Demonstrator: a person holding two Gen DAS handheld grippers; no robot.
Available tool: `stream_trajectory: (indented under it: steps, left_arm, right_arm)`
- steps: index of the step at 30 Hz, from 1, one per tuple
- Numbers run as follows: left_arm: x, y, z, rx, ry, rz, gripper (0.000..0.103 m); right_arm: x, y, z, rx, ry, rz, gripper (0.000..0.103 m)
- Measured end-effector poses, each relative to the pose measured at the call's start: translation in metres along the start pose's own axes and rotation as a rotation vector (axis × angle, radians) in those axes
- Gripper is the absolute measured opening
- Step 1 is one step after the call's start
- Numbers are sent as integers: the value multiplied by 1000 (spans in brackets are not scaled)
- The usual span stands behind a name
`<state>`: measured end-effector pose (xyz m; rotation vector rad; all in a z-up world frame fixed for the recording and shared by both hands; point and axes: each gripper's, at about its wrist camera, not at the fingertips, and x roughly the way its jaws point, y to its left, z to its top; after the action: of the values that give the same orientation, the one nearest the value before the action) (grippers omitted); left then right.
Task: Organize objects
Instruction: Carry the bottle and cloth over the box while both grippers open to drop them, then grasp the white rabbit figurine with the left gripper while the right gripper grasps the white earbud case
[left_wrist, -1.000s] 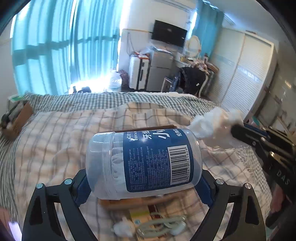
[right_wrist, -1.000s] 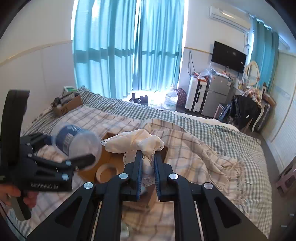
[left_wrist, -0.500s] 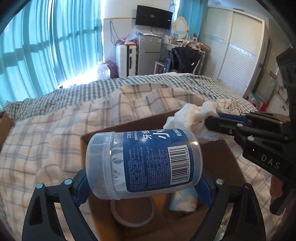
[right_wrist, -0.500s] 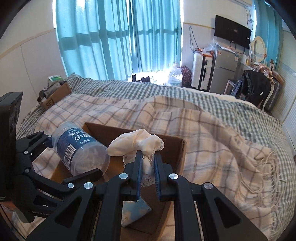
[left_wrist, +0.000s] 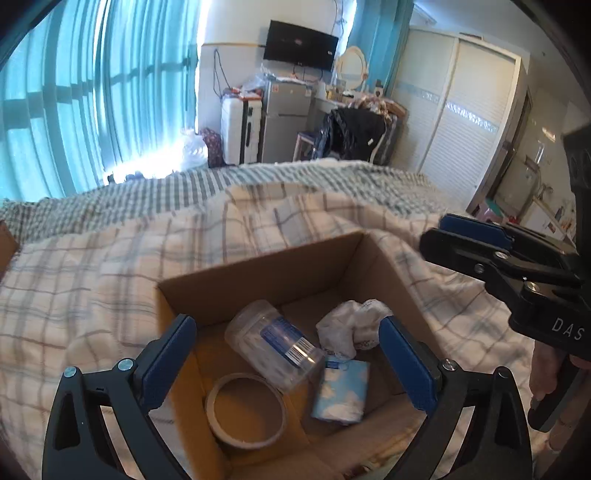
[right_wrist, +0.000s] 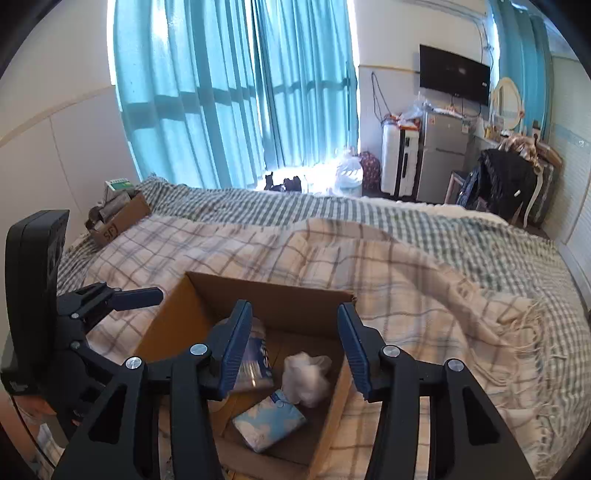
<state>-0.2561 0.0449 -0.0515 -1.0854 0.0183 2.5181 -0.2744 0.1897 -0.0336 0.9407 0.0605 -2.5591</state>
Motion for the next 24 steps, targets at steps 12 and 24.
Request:
stream_trajectory:
  steps: [12, 24]
  left_arm:
    - [-116, 3, -26, -53, -39, 153, 102]
    - [-70, 11, -134, -238, 49, 272, 102]
  right_arm:
    - [-133, 24, -6, -110, -75, -82, 78]
    - [-81, 39, -110, -85, 70, -79, 81]
